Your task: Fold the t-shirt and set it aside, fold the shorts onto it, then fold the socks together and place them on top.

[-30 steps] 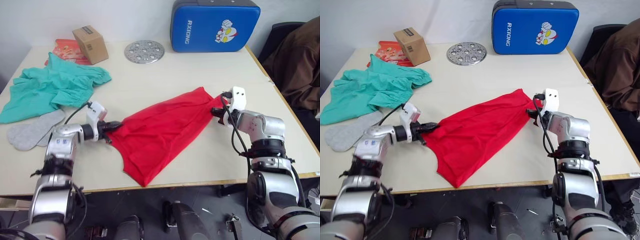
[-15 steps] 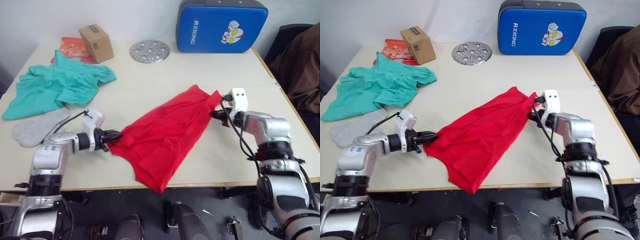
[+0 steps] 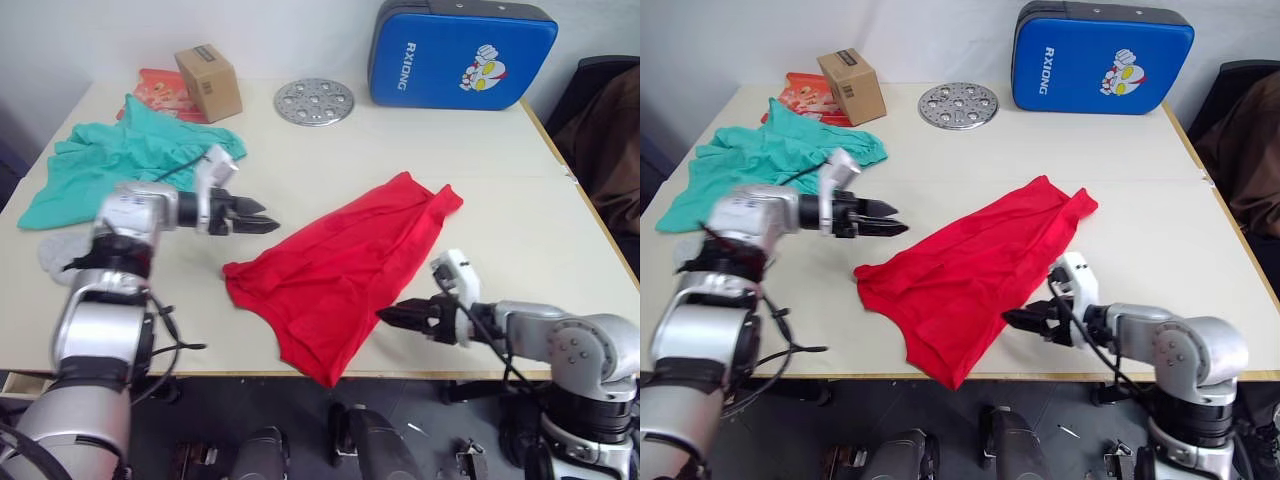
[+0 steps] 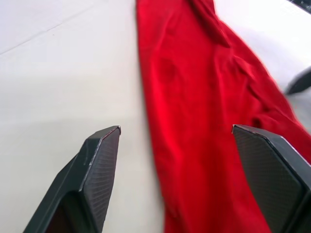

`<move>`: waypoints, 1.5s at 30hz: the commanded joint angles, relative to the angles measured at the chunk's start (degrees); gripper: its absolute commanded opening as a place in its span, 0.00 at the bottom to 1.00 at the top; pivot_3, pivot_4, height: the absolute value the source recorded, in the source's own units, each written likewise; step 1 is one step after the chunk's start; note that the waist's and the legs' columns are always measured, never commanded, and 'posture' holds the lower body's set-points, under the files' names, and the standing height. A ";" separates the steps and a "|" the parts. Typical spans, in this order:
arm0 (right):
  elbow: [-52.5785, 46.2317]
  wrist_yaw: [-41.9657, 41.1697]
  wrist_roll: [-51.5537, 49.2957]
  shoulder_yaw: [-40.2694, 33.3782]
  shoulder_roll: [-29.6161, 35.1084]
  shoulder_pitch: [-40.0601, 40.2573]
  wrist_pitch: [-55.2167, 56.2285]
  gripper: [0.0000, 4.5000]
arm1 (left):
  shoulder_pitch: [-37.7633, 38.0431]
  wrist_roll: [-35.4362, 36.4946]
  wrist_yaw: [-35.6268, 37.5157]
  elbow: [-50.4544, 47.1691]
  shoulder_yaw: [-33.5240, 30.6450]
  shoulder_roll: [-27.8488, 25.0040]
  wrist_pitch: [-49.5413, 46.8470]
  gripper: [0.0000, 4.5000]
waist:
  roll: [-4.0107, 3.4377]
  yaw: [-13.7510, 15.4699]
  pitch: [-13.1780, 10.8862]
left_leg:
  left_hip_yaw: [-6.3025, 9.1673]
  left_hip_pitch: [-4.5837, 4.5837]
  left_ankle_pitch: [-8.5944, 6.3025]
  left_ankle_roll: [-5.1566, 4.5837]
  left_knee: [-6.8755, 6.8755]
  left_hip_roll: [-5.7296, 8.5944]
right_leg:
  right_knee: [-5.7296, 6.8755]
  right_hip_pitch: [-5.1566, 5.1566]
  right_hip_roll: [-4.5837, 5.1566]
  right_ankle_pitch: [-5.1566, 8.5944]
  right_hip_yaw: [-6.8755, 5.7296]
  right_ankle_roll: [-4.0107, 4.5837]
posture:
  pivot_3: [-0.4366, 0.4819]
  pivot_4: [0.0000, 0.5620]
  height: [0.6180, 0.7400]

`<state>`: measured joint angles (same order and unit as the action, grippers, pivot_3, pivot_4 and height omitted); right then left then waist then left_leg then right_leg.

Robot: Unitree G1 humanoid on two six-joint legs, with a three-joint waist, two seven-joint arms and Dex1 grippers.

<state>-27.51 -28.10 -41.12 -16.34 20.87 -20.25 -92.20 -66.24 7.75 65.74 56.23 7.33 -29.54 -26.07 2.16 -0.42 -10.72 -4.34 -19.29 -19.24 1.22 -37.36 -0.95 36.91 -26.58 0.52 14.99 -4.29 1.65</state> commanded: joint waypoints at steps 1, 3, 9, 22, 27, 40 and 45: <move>-1.56 3.96 -1.97 0.59 -2.59 0.30 -0.30 0.84 | -4.56 -3.43 -4.92 9.10 -0.30 3.00 7.45 0.85 | 0.03 -0.39 -0.01 | -0.02 0.01 -0.03 0.00 -0.02 0.00 | -0.01 0.00 0.01 0.00 0.00 0.00 | 0.48 0.27 1.00; -0.30 6.14 -2.34 0.93 -4.74 0.20 -0.30 0.84 | -6.39 -4.51 -7.98 13.34 -0.89 5.71 9.86 0.85 | 0.06 -0.82 -0.01 | -0.02 0.05 -0.05 0.00 -0.03 -0.01 | -0.01 -0.02 0.01 -0.01 -0.02 0.00 | 0.48 0.27 1.00; 4.58 12.54 -0.21 -1.60 -11.12 -2.15 -0.30 0.80 | -7.41 -8.36 -15.44 19.05 -1.14 10.93 14.66 0.71 | 0.10 -1.35 0.01 | -0.09 0.21 -0.02 0.16 -0.05 -0.03 | 0.00 0.00 0.02 0.00 0.04 0.02 | 0.48 0.27 1.00; 5.51 12.92 2.06 -2.76 -9.04 -3.04 0.23 0.00 | -6.24 -9.27 -17.26 20.30 -5.87 12.36 15.09 0.00 | 0.10 -1.14 0.02 | -0.11 0.26 0.04 0.27 -0.09 -0.02 | 0.08 -0.02 0.02 0.01 0.05 0.05 | 0.48 0.27 1.00; 8.57 10.34 1.89 -2.27 -5.20 -5.28 1.51 0.00 | -4.75 -8.51 -15.86 19.77 -8.47 11.37 13.54 0.00 | 0.10 -1.11 0.02 | -0.11 0.22 0.04 0.26 -0.15 -0.01 | 0.09 -0.03 0.04 0.01 0.04 0.06 | 0.48 0.27 1.00; 35.02 -11.86 8.21 18.22 14.34 -19.11 20.91 0.00 | 22.24 3.94 -20.51 -21.73 -18.76 7.21 -9.79 0.00 | 0.09 -2.24 0.02 | -0.34 0.30 0.02 0.29 -0.12 -0.07 | 0.22 -0.01 -0.02 0.01 0.21 0.06 | 0.48 0.27 1.00; 44.80 -18.93 13.18 25.68 12.51 -25.99 29.60 0.00 | 38.29 11.35 -32.77 -52.24 -27.07 10.06 -25.05 0.00 | 0.12 -2.60 0.03 | -0.48 0.46 0.00 0.33 -0.10 -0.10 | 0.32 0.04 -0.05 0.01 0.43 0.06 | 0.48 0.27 1.00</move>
<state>15.34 -45.15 -29.85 7.74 33.84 -44.75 -65.68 -29.77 17.29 37.19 11.22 -16.90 -19.61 -46.66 2.28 -3.03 -10.69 -4.84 -18.75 -19.24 1.55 -37.48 -1.06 37.17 -26.54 0.44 15.00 -3.85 1.72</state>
